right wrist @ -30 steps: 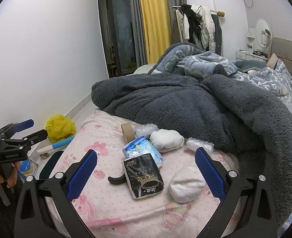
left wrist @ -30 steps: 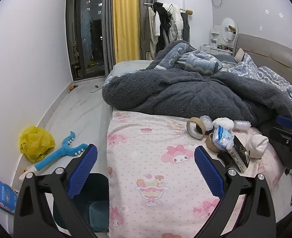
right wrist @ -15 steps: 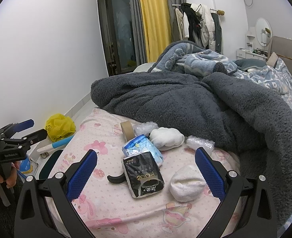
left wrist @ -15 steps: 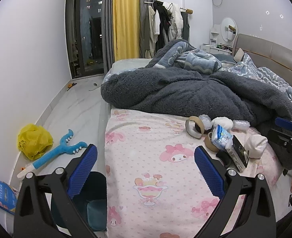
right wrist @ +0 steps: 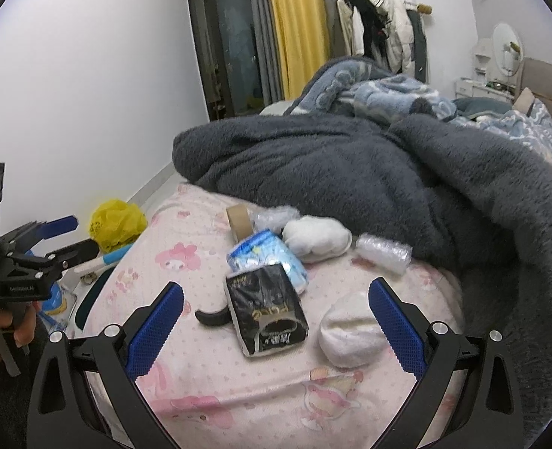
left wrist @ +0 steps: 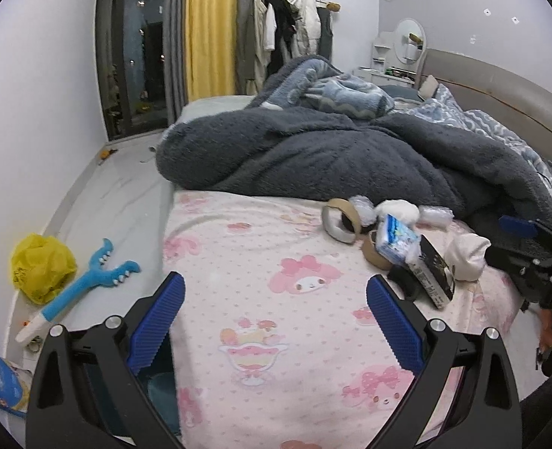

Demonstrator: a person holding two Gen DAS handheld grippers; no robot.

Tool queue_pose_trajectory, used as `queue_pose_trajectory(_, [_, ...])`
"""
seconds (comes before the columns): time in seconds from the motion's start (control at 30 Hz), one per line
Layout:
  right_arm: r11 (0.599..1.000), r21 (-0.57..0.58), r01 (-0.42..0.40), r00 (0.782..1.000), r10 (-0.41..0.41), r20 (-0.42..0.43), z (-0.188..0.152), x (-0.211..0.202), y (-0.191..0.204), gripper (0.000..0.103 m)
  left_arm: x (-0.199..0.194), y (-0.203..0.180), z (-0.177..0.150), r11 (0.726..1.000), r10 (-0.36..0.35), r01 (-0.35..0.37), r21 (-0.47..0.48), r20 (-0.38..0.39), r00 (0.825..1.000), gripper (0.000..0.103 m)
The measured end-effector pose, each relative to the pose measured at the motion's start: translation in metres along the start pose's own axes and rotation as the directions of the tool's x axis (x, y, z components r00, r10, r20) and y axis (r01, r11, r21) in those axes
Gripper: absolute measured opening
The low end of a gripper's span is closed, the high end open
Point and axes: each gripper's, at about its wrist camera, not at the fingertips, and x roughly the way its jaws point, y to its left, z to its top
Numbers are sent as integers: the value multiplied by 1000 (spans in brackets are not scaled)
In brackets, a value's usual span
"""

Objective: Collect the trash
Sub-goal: 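Move the left gripper to the black snack wrapper and close on it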

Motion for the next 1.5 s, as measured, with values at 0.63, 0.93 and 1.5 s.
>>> queue_pose_trajectory(0.63, [999, -5, 42, 992, -42, -122, -20, 35, -44, 100, 30, -47, 20, 964, -252, 254, 73, -34, 967, 94])
queue_pose_trajectory(0.93, [996, -61, 62, 986, -70, -154, -23, 47, -51, 93, 54, -57, 20, 935, -352, 354, -10, -113, 929, 77])
queue_pose_trajectory(1.5, [997, -78, 24, 983, -38, -178, -27, 61, -58, 69, 85, -85, 17, 907, -420, 419, -51, -206, 884, 53])
